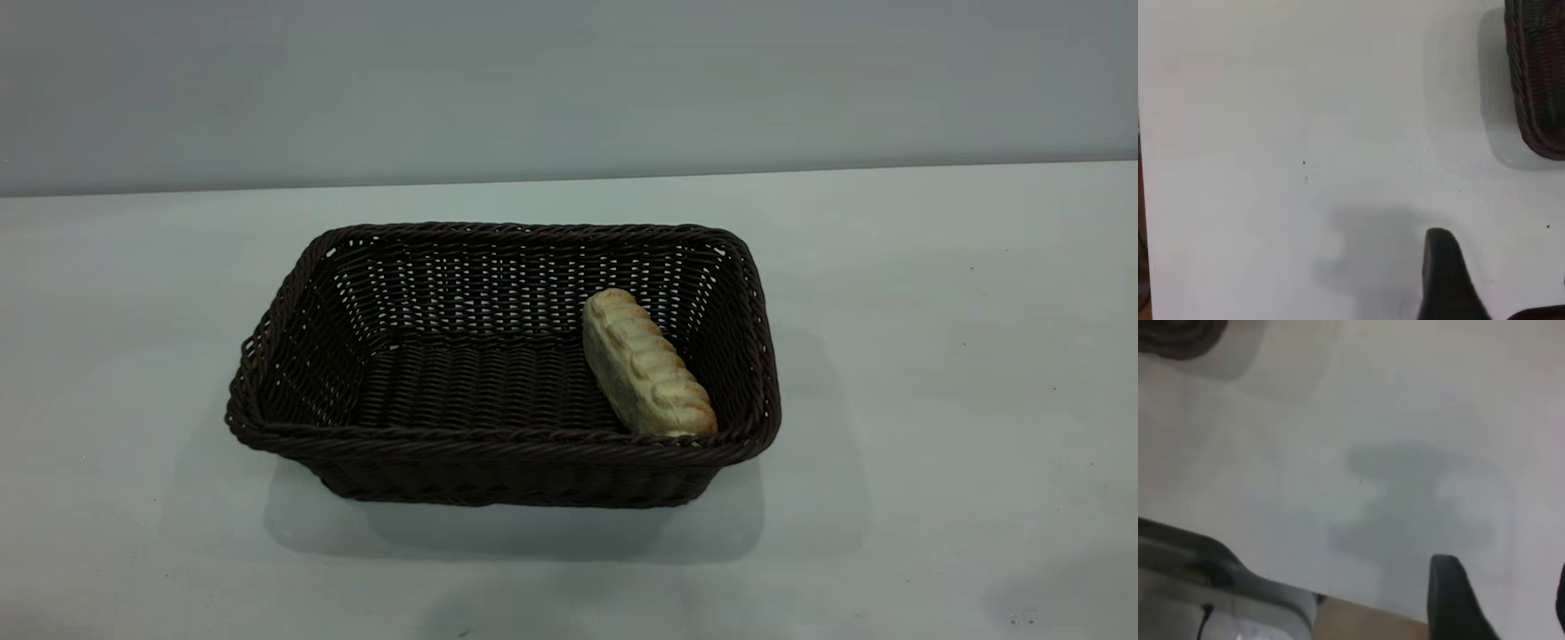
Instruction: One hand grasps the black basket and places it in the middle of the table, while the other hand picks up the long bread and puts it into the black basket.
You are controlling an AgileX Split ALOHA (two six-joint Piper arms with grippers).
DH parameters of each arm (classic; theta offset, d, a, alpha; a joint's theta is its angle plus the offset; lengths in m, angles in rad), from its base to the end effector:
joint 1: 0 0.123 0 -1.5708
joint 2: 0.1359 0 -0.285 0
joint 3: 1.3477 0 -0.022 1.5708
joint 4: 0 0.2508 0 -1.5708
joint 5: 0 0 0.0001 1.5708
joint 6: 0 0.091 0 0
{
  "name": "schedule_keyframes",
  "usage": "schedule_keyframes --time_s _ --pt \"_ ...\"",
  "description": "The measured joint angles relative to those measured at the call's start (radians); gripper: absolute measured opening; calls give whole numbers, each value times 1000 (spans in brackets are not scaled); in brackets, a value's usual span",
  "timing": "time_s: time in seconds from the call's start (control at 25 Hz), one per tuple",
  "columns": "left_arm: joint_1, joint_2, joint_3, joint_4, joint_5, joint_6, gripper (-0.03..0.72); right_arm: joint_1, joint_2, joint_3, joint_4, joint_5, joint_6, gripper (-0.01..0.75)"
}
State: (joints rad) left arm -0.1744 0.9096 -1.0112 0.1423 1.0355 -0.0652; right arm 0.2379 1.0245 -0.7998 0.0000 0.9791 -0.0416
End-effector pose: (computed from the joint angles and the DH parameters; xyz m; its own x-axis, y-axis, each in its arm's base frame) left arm 0.1589 -0.0167 0.3708 -0.7341 0.1371 -0.6651 0.0979 0.9905 0.0962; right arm 0.1726 0.0418 0.2899 -0.8627 -0.2520 -0.4384 -0.2718 0.9622 -0.0183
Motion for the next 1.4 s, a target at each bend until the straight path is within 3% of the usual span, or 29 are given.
schedule_keyframes --time_s 0.28,0.64,1.08,1.4 --pt "0 -316 216 0 -34 0 491 0 -308 21 0 113 -19 356" --pt "0 -571 364 0 -13 -58 491 0 -530 33 0 190 -22 356" --pt "0 -678 441 -1 15 -75 491 0 -847 252 16 155 -21 356" --pt "0 -697 498 -23 31 -76 491 0 -935 312 18 151 -4 355"
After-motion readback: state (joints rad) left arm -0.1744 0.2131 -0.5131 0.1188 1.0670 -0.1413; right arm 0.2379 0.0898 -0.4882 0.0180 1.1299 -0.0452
